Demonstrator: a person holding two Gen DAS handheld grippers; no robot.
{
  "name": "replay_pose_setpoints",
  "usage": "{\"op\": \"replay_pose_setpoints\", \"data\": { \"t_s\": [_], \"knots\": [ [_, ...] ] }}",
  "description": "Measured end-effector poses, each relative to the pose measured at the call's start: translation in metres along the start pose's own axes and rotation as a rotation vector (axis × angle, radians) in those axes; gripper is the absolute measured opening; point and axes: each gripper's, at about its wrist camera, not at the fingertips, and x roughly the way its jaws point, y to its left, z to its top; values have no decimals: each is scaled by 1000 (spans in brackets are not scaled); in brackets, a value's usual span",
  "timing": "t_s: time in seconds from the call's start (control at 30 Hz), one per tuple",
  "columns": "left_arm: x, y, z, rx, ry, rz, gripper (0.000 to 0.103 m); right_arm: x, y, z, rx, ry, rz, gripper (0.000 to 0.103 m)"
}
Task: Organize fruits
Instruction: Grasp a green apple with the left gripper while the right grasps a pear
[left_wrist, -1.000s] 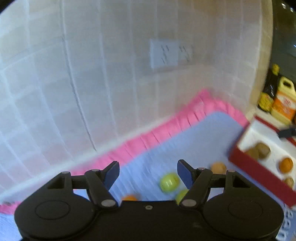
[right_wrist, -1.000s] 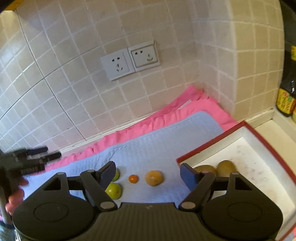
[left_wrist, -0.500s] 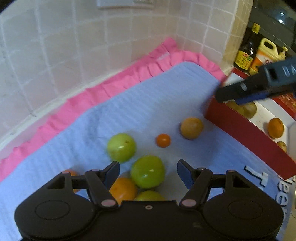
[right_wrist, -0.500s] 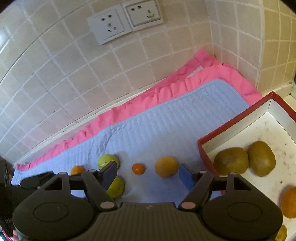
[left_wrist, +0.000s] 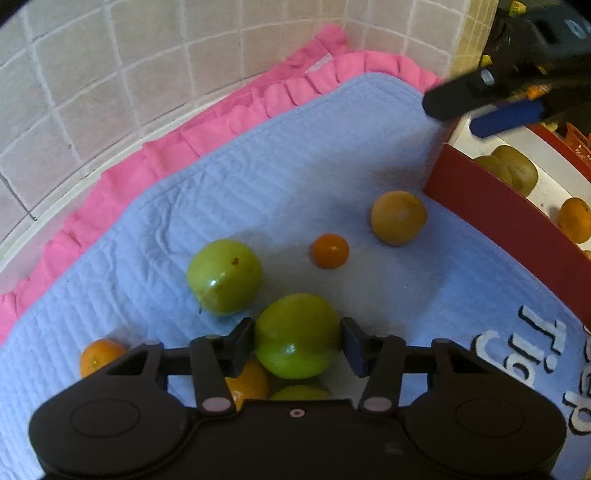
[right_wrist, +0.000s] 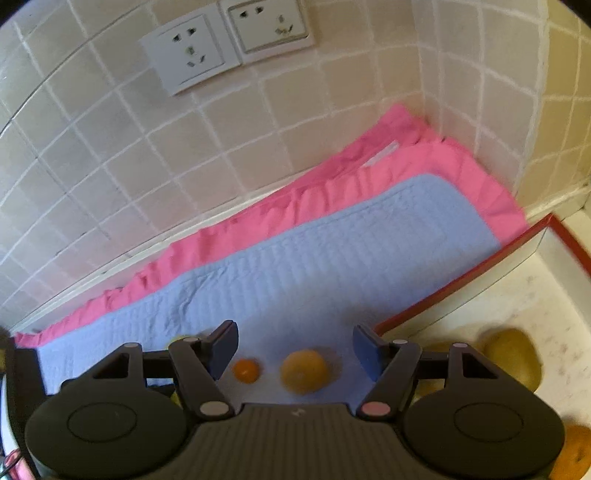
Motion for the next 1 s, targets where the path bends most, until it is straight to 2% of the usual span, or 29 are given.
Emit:
{"op": "replay_pose_setpoints", "data": {
  "t_s": [0.07, 0.23, 0.4, 0.53, 0.6, 0.7, 0.87, 1.0],
  "knots": [
    [-1, 2, 0, -14, -2, -2, 62, 5, 5, -7, 21, 20, 24, 70],
    [2, 1, 0, -17, 0, 7, 62, 23, 8, -19, 88, 42, 20, 70],
    [5, 4, 2, -28, -1, 1, 62, 47, -5, -27, 212, 66, -43, 69],
    [5, 8, 0, -49, -9, -10, 62, 61, -19, -30, 295, 71, -45, 61],
    [4, 9, 0, -60, -19, -13, 61, 68, -20, -30, 303, 68, -58, 57],
    [1, 7, -1, -70, -39, -1, 61, 79, -22, -31, 300, 80, -62, 45],
    [-13, 15, -5, -113, -75, 8, 61, 72, -21, -33, 288, 66, -43, 42],
    [-48, 28, -11, -163, -142, 37, 61, 45, -10, -28, 256, 25, 26, 42]
  ]
}}
